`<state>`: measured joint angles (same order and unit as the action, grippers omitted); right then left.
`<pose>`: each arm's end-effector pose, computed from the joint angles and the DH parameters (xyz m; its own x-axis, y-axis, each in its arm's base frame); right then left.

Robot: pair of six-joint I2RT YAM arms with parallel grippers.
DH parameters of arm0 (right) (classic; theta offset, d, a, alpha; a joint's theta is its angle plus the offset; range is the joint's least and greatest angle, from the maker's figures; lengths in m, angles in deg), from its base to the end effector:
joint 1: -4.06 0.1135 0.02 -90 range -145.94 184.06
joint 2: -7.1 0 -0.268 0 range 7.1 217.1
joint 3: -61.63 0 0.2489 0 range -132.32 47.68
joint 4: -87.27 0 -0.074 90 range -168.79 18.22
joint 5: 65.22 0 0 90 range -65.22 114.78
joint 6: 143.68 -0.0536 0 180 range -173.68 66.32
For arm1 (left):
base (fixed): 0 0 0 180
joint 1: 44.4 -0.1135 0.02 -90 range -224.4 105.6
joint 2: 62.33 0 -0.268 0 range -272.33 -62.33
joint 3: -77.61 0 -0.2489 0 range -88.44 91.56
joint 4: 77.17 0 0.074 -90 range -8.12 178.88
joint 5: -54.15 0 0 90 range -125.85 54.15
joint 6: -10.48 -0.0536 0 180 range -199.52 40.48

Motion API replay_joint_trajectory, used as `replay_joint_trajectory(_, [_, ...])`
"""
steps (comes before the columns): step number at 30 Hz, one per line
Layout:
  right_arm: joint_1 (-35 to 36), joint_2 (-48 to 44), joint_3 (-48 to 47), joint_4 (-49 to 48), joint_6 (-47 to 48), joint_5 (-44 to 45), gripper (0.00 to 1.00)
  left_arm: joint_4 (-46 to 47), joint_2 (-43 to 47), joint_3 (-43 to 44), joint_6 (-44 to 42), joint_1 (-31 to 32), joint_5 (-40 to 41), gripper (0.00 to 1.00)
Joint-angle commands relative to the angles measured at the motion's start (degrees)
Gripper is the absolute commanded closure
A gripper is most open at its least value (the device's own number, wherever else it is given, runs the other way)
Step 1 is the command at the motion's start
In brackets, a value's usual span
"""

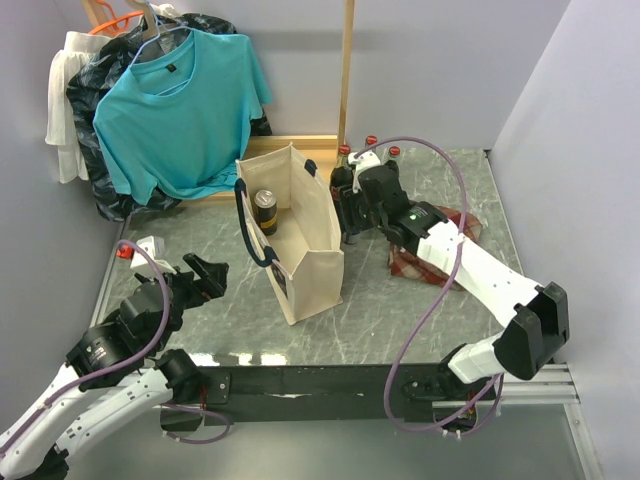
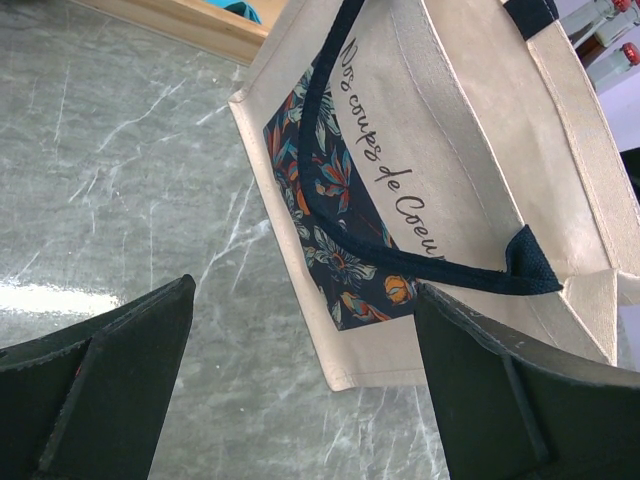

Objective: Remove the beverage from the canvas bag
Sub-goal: Place the drink at the center of the board.

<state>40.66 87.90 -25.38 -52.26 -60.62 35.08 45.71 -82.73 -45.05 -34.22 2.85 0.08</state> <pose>0.2701 0.1887 0.3336 -0.5052 -0.2271 -0.8326 -0.4099 0.9121 -0.0001 0.0760 -0.0359 0.3160 -0.3216 -0.5000 -0.8041 -0.0112 0.8512 -0.5248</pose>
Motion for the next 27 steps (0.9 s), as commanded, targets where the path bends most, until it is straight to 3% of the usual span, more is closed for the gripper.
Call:
replay_joint_trajectory(1, [-0.39, 0.76, -4.11, -4.64, 0.96, 0.50, 1.00, 0.90, -0.51, 0.46, -0.30, 0.22, 0.46, 0.04])
replay_joint_trajectory(27, [-3.29, 9.02, -4.46, -8.77, 0.00, -1.78, 1.00, 0.99, -1.75, 0.46, -0.56, 0.22, 0.46, 0.04])
